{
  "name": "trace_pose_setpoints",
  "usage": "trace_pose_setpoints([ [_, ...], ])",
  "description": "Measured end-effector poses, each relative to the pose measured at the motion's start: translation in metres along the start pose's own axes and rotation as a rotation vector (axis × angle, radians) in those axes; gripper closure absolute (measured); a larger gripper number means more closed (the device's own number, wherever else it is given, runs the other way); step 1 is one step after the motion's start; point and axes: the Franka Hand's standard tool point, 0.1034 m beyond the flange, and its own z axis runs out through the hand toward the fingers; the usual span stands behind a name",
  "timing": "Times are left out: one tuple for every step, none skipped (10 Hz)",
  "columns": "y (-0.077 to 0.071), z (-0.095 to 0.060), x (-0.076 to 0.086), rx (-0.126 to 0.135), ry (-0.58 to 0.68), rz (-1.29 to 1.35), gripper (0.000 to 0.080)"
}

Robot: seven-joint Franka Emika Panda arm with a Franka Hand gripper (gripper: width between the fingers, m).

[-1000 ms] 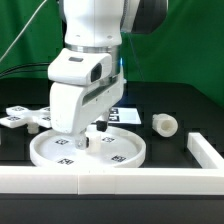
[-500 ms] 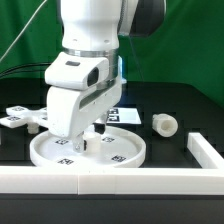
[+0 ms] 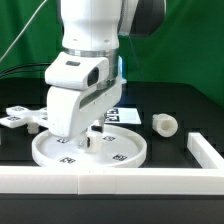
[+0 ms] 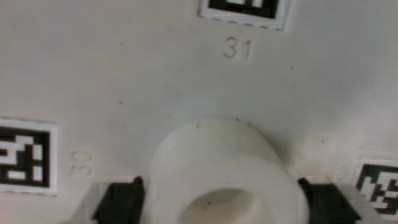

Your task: Assemble round table

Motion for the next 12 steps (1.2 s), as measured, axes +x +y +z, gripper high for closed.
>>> trace_pose_setpoints([
  [0.000,0.000,0.000,0.000,0.000,0.000,0.0393],
  [0.000,0.000,0.000,0.000,0.000,0.000,0.0393],
  [0.000,0.000,0.000,0.000,0.000,0.000,0.0393],
  [0.000,0.000,0.000,0.000,0.000,0.000,0.0393],
  [0.000,0.000,0.000,0.000,0.000,0.000,0.0393],
  [-0.001,0.000,0.006,-0.001,0.003,-0.006,0.0392],
  [-0.002,0.000,0.013,0.006,0.004,-0.015,0.0392],
  [0.001,-0.001,0.026,0.013,0.006,-0.029,0.0392],
  [0.003,-0.001,0.037,0.003,0.013,-0.037,0.0392],
  [0.001,-0.001,0.044,-0.001,0.016,-0.048,0.0390],
  [0.000,-0.002,0.051,-0.001,0.018,-0.060,0.0390],
  [-0.001,-0.002,0.058,-0.004,0.020,-0.071,0.0390],
])
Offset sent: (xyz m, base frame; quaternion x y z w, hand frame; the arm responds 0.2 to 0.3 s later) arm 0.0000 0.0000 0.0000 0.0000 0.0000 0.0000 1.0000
